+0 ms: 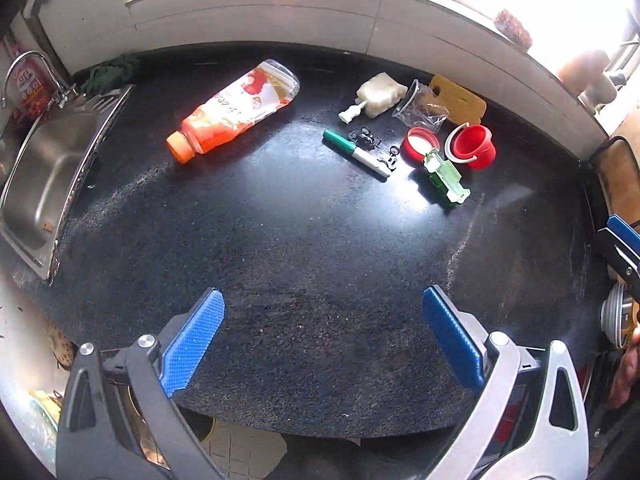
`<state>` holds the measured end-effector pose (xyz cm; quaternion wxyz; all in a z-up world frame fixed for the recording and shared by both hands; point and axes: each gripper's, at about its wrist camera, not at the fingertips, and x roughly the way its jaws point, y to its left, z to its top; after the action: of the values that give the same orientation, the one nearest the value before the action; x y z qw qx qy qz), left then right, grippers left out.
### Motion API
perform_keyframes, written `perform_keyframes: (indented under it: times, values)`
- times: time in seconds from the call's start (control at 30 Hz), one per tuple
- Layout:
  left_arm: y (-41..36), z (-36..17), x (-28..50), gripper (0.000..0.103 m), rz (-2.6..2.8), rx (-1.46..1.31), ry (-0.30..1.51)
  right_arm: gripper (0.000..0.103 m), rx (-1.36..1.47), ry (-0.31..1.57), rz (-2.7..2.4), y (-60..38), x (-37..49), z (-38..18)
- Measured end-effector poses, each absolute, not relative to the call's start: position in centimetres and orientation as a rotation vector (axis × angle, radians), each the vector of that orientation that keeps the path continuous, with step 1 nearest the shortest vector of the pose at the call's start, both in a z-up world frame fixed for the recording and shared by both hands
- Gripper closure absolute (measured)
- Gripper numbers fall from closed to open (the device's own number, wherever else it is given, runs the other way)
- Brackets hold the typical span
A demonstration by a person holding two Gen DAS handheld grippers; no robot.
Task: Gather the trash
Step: 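Move both tools back over the countertop, then grasp the green marker with left tool while right tool grasps the red cup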
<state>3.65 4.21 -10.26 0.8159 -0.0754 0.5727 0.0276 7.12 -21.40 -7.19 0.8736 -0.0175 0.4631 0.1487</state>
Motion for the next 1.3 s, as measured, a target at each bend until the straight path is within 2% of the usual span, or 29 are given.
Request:
perform_keyframes:
  times: [0.4,0.87,1.3]
  values:
    - [2.9,-13.4,9.6,0.006,0.122,-0.231,1.290,0.018,-0.023,1.017,0.323,-22.7,13.2,-9.4]
    - [3.5,-21.1,20.3,0.006,0.300,-0.348,1.349,0.018,-0.027,1.148,0.331,-21.5,23.7,-15.9]
    - [4.7,-24.5,21.2,0.006,0.330,-0.252,1.386,0.018,-0.015,1.269,0.305,-20.5,28.2,-21.6]
